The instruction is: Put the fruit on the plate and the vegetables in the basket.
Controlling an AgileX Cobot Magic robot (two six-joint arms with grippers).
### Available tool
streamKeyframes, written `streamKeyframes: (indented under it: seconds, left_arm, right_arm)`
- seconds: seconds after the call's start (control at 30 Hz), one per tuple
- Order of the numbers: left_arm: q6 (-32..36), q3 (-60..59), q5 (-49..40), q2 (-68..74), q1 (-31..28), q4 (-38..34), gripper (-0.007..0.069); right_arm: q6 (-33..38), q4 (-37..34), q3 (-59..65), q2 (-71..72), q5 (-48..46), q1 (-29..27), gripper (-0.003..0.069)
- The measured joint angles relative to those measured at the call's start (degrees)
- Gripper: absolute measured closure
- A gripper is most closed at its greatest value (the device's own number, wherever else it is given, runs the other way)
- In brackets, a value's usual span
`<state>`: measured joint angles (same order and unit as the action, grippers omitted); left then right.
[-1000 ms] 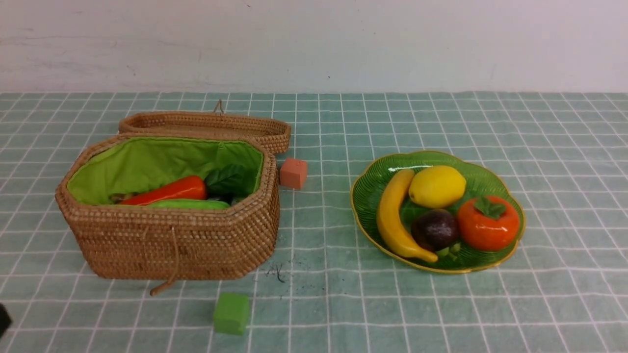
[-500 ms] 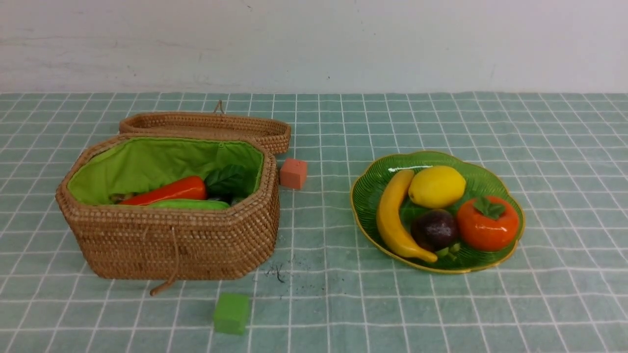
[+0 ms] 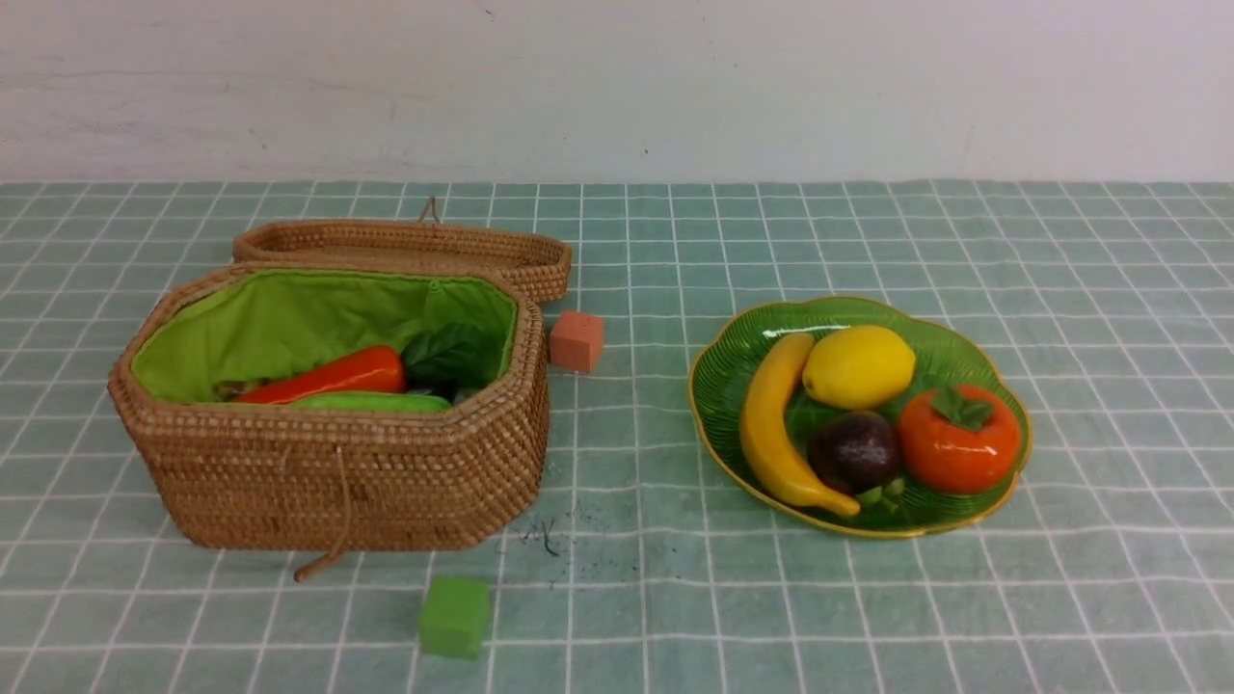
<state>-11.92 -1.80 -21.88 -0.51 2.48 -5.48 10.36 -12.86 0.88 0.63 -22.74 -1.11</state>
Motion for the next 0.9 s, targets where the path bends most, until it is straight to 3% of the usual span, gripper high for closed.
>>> streamKeyframes:
  seconds: [0.9]
  left_arm:
    - [0.0,0.0,0.0,0.0,0.0,0.0,0.0627]
  right_arm:
    - [0.0,0.0,0.0,0.0,0.0,0.0,0.0603]
